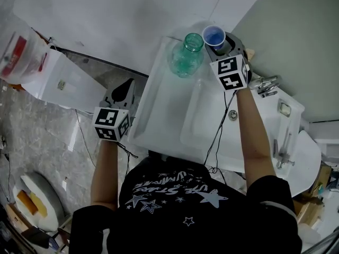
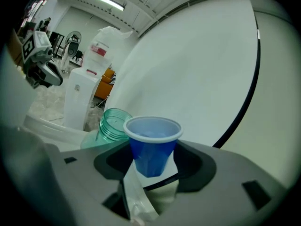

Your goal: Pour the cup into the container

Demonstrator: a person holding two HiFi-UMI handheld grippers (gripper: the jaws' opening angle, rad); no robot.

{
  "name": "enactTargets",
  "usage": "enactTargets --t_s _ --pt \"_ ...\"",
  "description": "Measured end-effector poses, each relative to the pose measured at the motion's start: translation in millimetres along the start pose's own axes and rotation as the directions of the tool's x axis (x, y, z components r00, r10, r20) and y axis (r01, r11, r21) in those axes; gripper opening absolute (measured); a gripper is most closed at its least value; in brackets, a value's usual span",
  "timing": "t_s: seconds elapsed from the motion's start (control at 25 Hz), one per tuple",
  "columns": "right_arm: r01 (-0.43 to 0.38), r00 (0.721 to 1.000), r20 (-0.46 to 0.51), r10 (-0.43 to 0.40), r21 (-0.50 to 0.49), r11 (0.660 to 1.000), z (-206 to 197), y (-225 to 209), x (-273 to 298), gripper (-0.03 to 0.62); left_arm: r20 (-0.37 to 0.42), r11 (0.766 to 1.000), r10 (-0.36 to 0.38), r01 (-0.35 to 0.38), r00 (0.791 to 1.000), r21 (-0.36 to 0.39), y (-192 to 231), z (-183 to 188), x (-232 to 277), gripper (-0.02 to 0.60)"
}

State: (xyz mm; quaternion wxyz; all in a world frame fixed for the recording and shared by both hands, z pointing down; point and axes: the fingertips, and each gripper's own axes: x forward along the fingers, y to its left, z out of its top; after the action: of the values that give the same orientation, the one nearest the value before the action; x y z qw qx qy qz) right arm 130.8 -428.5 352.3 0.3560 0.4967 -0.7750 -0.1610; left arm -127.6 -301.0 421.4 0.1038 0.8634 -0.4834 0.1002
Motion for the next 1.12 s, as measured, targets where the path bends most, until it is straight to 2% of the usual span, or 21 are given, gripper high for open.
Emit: enactTargets --t_s 0.24,0.56,0.72,1.0,1.12 --pt "0.061 0.997 -0.027 -0.066 -0.153 0.986 2.1 -3.4 4.4 0.268 -0.007 1.000 0.011 -0.011 1.000 -0.014 4.9 -6.3 -4.1 0.012" --pt "0.105 0.992 -0.031 -0.119 -0.287 0.952 7.1 -2.2 8.6 0.268 -0.011 1.000 0.012 -0.012 1.000 -0.021 6.1 -10.3 -3.9 0.012" --pt "0.125 0.989 -0.032 -0.146 -0.360 0.925 8.6 -2.4 9.7 0.268 -0.011 1.000 0.015 -0.015 1.000 -0.024 7.6 -11.1 -3.8 0.012" --pt "0.141 0.985 -0.026 -0.168 -0.422 0.896 11.2 -1.5 9.4 0.270 -0.006 1.000 0.012 -0.012 1.000 -0.025 7.1 -8.7 -3.3 0.012" --pt "0.153 0.984 -0.010 -0.180 -0.477 0.865 13.0 0.5 8.8 0.270 -0.005 1.000 0.010 -0.010 1.000 -0.023 6.4 -8.4 -2.4 0.012"
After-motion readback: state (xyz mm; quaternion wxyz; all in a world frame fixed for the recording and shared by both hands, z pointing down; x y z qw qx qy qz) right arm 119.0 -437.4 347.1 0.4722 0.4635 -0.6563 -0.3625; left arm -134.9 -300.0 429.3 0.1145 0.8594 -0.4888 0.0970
